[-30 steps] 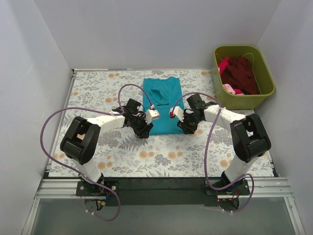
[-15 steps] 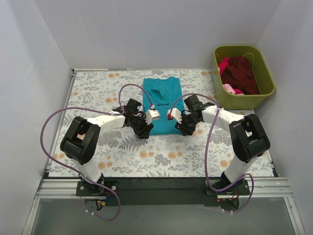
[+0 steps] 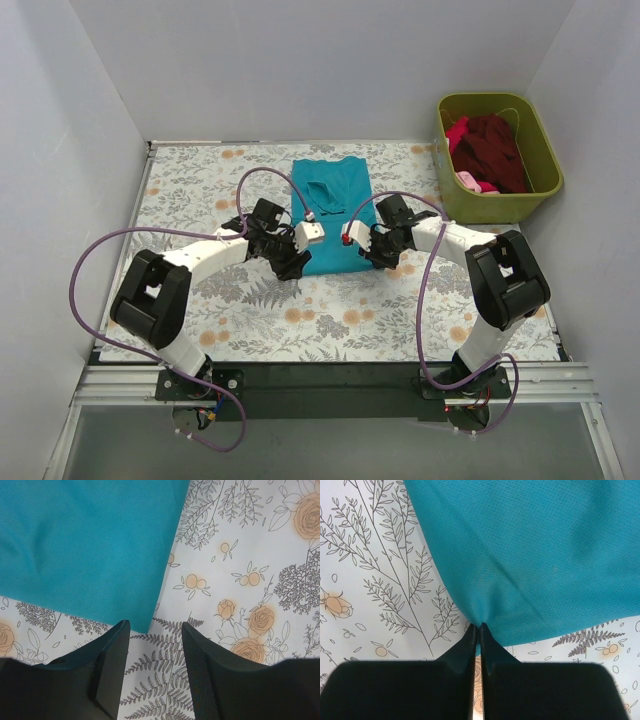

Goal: Fold and stack the t-shirts
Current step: Fold the tshirt

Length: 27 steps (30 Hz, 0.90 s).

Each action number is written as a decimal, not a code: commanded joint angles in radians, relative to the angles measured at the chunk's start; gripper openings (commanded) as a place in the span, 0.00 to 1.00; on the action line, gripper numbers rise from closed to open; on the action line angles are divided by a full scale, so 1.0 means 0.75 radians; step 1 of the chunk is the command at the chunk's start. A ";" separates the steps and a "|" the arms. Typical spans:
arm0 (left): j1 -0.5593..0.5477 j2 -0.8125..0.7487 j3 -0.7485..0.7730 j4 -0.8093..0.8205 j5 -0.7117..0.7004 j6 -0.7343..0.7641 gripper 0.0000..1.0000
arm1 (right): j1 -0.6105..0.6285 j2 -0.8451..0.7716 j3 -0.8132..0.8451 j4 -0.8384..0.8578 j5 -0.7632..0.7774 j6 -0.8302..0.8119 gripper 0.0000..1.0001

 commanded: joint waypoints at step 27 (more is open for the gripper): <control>-0.039 0.059 -0.102 0.067 -0.174 0.204 0.00 | -0.009 -0.022 0.124 -0.189 -0.062 0.103 0.01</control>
